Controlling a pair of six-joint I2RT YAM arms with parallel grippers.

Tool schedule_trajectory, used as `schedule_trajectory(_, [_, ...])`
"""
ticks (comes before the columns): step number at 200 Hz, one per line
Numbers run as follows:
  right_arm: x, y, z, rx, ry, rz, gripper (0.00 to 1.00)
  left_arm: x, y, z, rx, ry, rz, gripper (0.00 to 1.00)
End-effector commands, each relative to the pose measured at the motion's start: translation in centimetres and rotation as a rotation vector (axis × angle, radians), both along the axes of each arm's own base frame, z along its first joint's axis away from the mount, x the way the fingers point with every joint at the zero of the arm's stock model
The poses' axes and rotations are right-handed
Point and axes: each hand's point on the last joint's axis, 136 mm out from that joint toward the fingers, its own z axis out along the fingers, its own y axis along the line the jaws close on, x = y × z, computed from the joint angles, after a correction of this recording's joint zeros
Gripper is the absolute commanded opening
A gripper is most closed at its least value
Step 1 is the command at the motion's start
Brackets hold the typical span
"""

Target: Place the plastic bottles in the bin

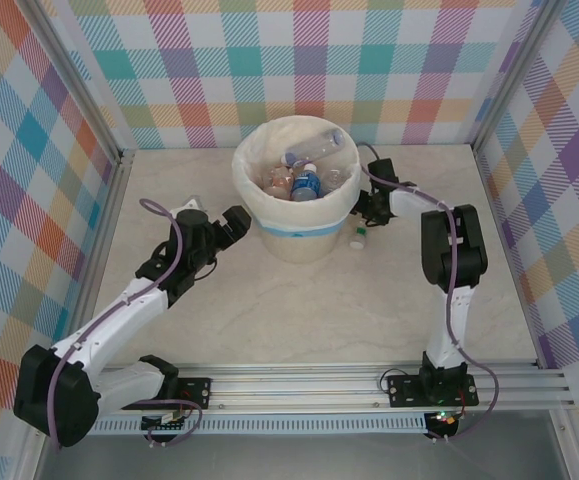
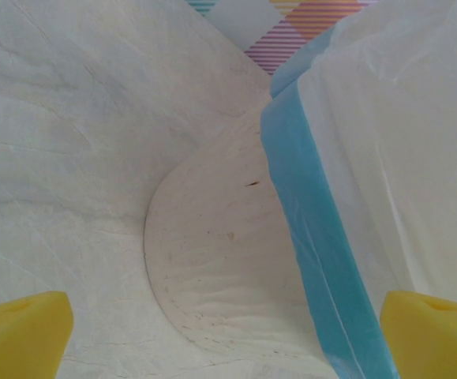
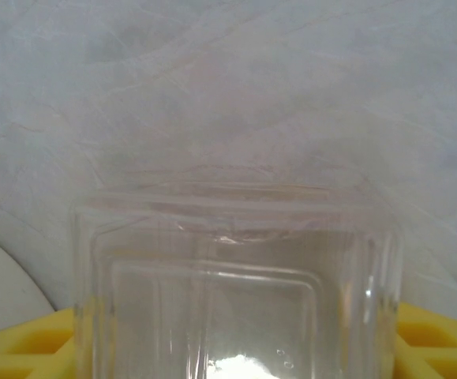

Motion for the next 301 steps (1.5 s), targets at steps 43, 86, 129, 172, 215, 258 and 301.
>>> schedule_trajectory(43, [-2.0, -4.4, 9.8, -0.154, -0.287, -0.06, 0.55, 1.9, -2.3, 1.3, -0.05, -0.02, -0.095, 1.0])
schedule_trajectory(86, [-4.3, -7.1, 22.9, -0.297, -0.566, -0.073, 0.57, 2.8, -3.1, 0.1, -0.062, 0.009, -0.102, 1.0])
schedule_trajectory(129, [-6.9, -2.1, 34.7, -0.177, -0.856, 0.175, 0.57, 3.2, -4.0, -0.9, -0.069, 0.04, -0.137, 1.0])
schedule_trajectory(172, [-8.6, 5.3, 41.0, 0.02, -1.039, 0.501, 0.56, 2.8, -3.8, -1.7, -0.042, 0.083, -0.138, 1.0])
schedule_trajectory(215, [-6.6, 11.3, 40.7, 0.055, -1.014, 0.734, 0.58, 1.4, -1.3, -0.4, -0.009, 0.032, -0.057, 1.0])
schedule_trajectory(258, [-5.3, 15.2, 37.7, 0.077, -0.899, 0.839, 0.64, -0.4, 1.8, 0.1, 0.054, 0.013, 0.039, 1.0])
schedule_trajectory(301, [-4.7, 14.4, 36.7, -0.073, -0.877, 0.797, 0.96, -1.5, 6.2, 1.2, 0.164, -0.001, 0.183, 1.0])
